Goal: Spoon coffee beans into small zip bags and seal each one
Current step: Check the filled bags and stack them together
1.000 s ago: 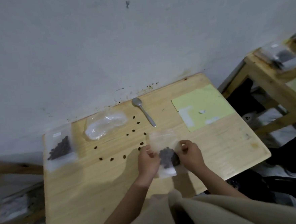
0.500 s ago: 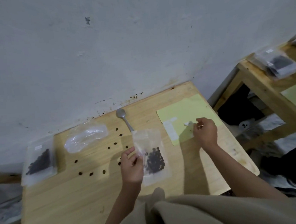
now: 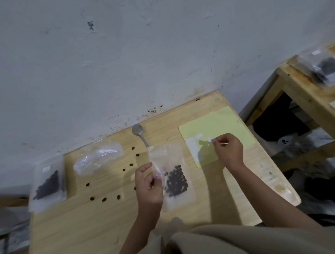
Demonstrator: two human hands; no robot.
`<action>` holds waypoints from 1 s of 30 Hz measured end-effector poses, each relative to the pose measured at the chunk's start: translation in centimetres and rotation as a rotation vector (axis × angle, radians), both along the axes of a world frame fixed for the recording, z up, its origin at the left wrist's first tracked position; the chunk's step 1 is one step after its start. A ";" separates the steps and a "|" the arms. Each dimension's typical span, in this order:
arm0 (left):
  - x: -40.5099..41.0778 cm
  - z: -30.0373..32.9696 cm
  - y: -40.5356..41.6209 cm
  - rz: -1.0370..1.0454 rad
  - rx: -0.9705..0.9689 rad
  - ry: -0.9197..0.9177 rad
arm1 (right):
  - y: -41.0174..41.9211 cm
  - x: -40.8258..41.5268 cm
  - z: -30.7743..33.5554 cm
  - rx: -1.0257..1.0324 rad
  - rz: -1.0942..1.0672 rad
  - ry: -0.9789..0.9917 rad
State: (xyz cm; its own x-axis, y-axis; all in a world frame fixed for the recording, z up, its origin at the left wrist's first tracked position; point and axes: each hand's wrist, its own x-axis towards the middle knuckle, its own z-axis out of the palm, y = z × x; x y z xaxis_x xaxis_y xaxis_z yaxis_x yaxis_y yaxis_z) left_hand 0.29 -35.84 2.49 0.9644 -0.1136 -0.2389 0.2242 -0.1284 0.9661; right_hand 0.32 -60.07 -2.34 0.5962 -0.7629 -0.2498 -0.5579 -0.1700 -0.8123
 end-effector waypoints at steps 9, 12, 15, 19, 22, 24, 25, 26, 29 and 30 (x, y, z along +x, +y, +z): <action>0.2 0.3 0.0 -0.038 0.020 0.046 | 8.1 -1.6 6.0 0.571 0.189 -0.234; 0.2 1.4 0.0 -0.072 0.004 -0.020 | 8.9 -1.5 6.7 0.552 0.203 -0.225; 0.3 1.5 0.6 -0.097 0.027 -0.035 | 9.2 -1.5 7.1 0.502 0.192 -0.222; -0.1 1.3 1.4 -0.143 0.051 -0.046 | 10.0 -1.5 7.4 0.473 0.222 -0.229; -0.1 1.7 1.7 -0.156 0.048 -0.056 | 10.5 -1.4 7.6 0.457 0.224 -0.234; 0.0 2.0 2.0 -0.156 0.059 -0.068 | 10.8 -1.4 7.5 0.447 0.239 -0.233; 0.1 2.2 2.1 -0.156 0.069 -0.079 | 10.9 -1.3 7.5 0.439 0.253 -0.230; 0.1 2.3 2.2 -0.161 0.079 -0.091 | 11.1 -1.3 7.5 0.426 0.267 -0.225; -0.1 2.6 2.3 -0.169 0.099 -0.118 | 11.4 -1.3 7.5 0.370 0.271 -0.209; -0.1 2.7 2.2 -0.167 0.096 -0.124 | 11.5 -1.3 7.4 0.348 0.261 -0.204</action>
